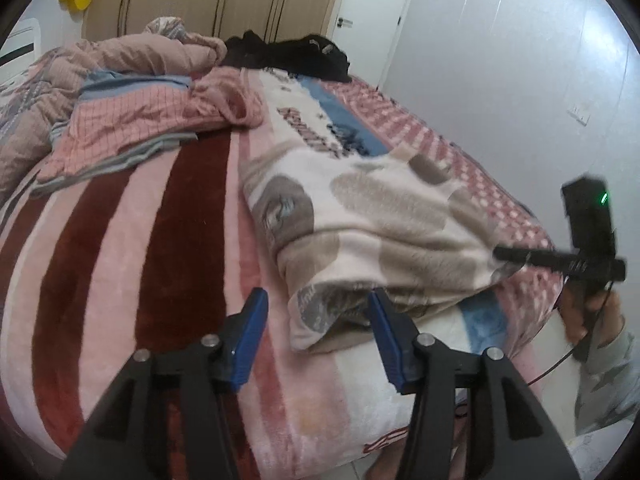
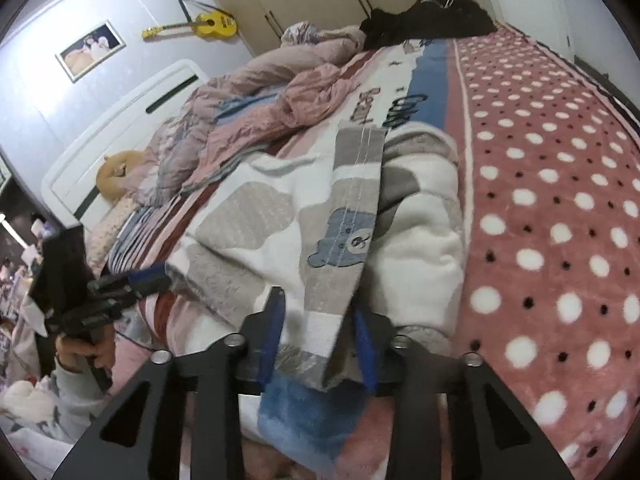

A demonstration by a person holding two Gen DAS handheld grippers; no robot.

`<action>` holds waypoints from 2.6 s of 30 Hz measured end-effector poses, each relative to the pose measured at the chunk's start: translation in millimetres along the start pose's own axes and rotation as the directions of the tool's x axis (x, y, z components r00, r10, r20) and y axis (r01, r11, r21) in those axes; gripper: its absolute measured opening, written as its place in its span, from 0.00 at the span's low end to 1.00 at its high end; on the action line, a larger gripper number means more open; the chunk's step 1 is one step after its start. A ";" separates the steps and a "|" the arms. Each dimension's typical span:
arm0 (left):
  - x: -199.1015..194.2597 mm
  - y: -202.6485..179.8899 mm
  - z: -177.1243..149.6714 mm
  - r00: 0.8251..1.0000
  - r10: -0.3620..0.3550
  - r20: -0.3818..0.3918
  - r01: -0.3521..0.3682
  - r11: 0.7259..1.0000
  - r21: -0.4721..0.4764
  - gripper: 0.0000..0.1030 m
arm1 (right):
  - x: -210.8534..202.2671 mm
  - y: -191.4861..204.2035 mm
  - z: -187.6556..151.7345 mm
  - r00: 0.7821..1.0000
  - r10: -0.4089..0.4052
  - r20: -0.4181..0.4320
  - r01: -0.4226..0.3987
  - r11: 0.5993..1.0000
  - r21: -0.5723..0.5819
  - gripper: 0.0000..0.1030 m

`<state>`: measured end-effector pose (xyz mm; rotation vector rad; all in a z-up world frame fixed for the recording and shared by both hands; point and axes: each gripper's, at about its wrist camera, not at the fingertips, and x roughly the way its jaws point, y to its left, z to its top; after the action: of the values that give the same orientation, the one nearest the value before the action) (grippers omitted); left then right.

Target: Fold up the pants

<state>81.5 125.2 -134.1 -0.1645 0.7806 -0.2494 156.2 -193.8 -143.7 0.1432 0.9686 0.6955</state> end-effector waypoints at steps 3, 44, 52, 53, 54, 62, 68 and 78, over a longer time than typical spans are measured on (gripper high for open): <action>-4.8 3.2 6.0 1.000 0.006 0.019 -0.006 1.000 -0.015 0.48 | 1.8 -6.4 -9.5 0.999 0.037 -0.015 -0.036 0.997 0.063 0.32; 65.8 46.0 52.3 0.988 -0.138 -0.066 0.120 0.965 -0.232 0.69 | -31.3 -8.6 42.3 0.996 -0.070 0.058 0.067 0.996 0.060 0.57; 115.7 77.6 49.9 0.945 -0.292 -0.146 0.208 0.883 -0.420 0.72 | 29.2 -43.5 59.0 0.996 -0.056 -0.072 0.065 0.989 0.133 0.85; 115.5 78.0 49.2 0.943 -0.302 -0.142 0.218 0.880 -0.423 0.72 | 39.6 -44.2 58.3 0.994 -0.053 -0.091 0.064 0.989 0.131 0.85; 115.8 78.2 48.2 0.938 -0.317 -0.139 0.233 0.876 -0.423 0.72 | 48.7 -41.5 56.2 0.992 -0.071 -0.107 0.084 0.990 0.115 0.85; 128.3 59.0 43.2 0.891 -0.431 -0.146 0.327 0.828 -0.455 0.49 | 62.4 -46.7 45.5 0.991 -0.055 -0.121 0.068 0.992 0.107 0.64; 107.3 62.4 56.4 0.919 -0.379 -0.106 0.310 0.864 -0.396 0.23 | 53.8 -19.8 51.6 0.995 -0.048 -0.086 0.056 0.994 0.094 0.17; -8.6 196.9 107.6 0.996 -0.091 -0.021 0.076 0.921 -0.383 0.22 | 93.9 127.8 101.0 0.994 0.109 -0.003 -0.109 0.991 -0.083 0.13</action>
<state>183.9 322.1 -99.9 -0.5647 0.8564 -0.1792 210.2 -19.2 -99.7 0.1236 0.9339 0.8346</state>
